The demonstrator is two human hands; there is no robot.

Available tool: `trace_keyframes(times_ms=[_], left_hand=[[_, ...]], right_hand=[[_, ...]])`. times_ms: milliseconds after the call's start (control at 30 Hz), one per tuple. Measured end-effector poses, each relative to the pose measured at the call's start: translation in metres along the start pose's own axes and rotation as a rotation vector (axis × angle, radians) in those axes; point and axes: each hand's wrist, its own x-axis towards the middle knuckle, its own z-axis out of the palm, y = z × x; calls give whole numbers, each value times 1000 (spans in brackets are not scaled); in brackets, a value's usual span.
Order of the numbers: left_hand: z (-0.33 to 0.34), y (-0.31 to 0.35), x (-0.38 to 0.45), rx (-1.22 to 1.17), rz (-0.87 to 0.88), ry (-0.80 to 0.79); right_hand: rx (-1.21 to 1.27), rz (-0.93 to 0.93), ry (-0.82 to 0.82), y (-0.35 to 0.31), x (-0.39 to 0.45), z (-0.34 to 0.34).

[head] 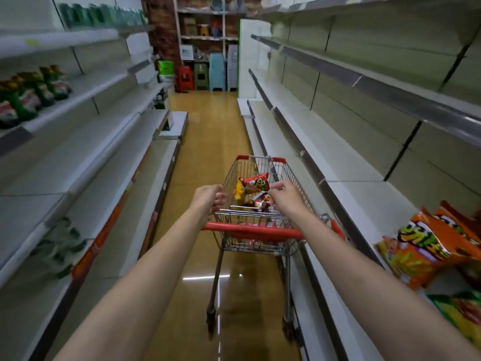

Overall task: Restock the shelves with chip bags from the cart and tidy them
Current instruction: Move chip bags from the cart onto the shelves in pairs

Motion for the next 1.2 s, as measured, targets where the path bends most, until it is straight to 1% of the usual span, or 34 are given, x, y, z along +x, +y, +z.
trace_keyframes(times_ms=[233,400,467,567,667,767,900,1033,1133,1200], left_hand=[[15,-8,94,57,-107,-30],[34,-13,148,120,-185,-57],[41,-9,173,128,-212,-67],[58,5,223,173,-197,-64],[83,6,273,298,-155,-87],[111,-15,315,408,-189,-107],[142,-67,358,469,-321,-135],[163,-117,393,571,-385,-170],[171,-150,417,580,-454,-175],[174,-168,427,591,-484,-159]], right_hand=[[-32,22,-72,7,80,22],[-50,72,-88,27,158,38],[-66,86,-124,36,193,49],[-85,92,-201,47,244,60],[-70,115,-232,65,292,65],[-111,165,-265,94,335,65],[-221,221,-337,145,376,69],[-221,294,-386,193,409,86],[-212,335,-404,223,427,101],[-252,347,-429,240,438,108]])
